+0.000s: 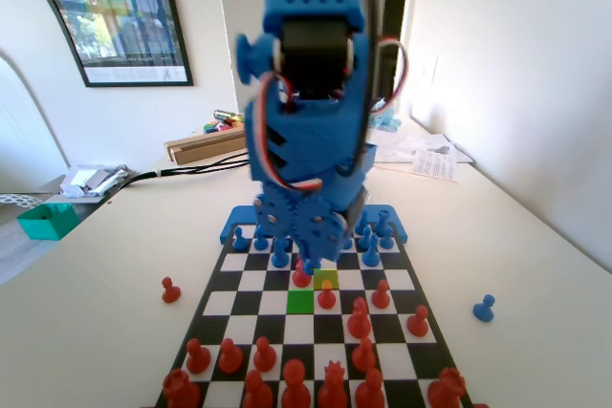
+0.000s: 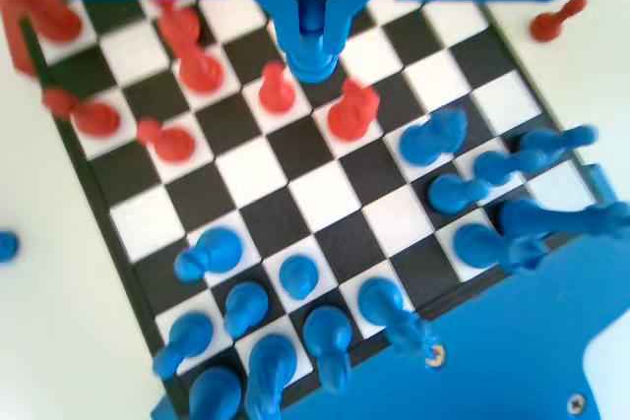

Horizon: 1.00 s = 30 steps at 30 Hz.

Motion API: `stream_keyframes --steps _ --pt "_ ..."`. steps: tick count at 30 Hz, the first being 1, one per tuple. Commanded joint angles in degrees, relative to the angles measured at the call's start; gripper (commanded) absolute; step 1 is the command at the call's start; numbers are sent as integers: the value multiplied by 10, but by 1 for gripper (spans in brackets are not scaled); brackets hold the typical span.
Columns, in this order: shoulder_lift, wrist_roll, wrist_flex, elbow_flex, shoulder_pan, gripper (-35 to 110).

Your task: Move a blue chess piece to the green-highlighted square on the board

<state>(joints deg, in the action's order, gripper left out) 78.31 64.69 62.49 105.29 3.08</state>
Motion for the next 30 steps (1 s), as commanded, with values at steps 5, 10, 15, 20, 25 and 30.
stream_keyframes --steps 5,10,15,20,25,30 --pt "15 11 -18 -65 36 1" --pt "-29 15 -46 -72 39 1" --pt "-66 17 -72 -66 33 1" --pt "-83 18 -97 -50 28 1" --pt "-90 18 -105 -39 19 1" --pt "-91 17 -109 -27 12 1"
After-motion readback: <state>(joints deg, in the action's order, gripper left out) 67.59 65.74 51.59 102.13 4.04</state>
